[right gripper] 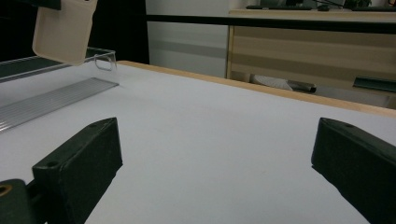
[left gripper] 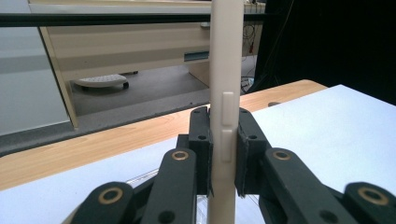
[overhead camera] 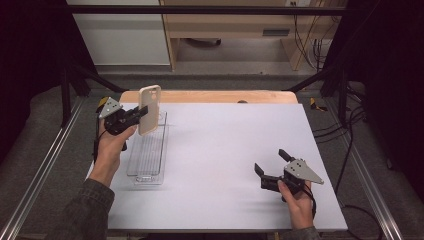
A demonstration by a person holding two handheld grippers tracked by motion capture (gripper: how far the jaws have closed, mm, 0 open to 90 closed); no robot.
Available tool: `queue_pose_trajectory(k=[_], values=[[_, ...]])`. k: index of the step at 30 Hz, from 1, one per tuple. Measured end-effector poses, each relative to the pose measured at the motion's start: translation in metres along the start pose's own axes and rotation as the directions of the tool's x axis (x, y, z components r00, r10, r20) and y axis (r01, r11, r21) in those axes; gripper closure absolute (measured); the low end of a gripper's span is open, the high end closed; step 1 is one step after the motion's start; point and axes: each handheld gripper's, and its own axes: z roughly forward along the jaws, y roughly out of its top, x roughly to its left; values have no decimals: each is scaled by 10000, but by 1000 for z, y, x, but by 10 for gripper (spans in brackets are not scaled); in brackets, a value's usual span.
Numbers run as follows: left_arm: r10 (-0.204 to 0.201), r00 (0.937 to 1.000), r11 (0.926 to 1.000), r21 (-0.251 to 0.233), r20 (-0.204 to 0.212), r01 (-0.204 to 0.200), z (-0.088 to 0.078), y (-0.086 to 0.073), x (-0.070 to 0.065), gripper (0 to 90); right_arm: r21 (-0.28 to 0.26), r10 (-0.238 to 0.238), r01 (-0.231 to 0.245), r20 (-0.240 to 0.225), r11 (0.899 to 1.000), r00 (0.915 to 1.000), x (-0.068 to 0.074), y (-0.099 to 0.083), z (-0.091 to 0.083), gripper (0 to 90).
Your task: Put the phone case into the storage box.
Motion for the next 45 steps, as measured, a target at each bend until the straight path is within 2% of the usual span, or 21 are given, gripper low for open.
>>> queue_pose_trajectory(k=[7,14,24,35,45], values=[[269,9995,9990,358,186,-275,8,2,1,790,46,2,-2,-8,10000,10000,0,0,0,19],[161,9992,9987,477,376,-179,15,-2,6,790,52,7,-7,-2,10000,10000,0,0,0,19],[-28,9991,9979,645,425,1,20,-5,12,790,117,-63,63,6,9999,10000,0,-1,1,19],[-4,9984,9941,1087,561,-57,23,-8,14,790,143,-71,71,8,9999,10000,0,-1,1,19],[-73,9982,9937,1122,598,6,27,-9,15,789,177,-48,48,8,9998,10000,0,-2,2,19]])
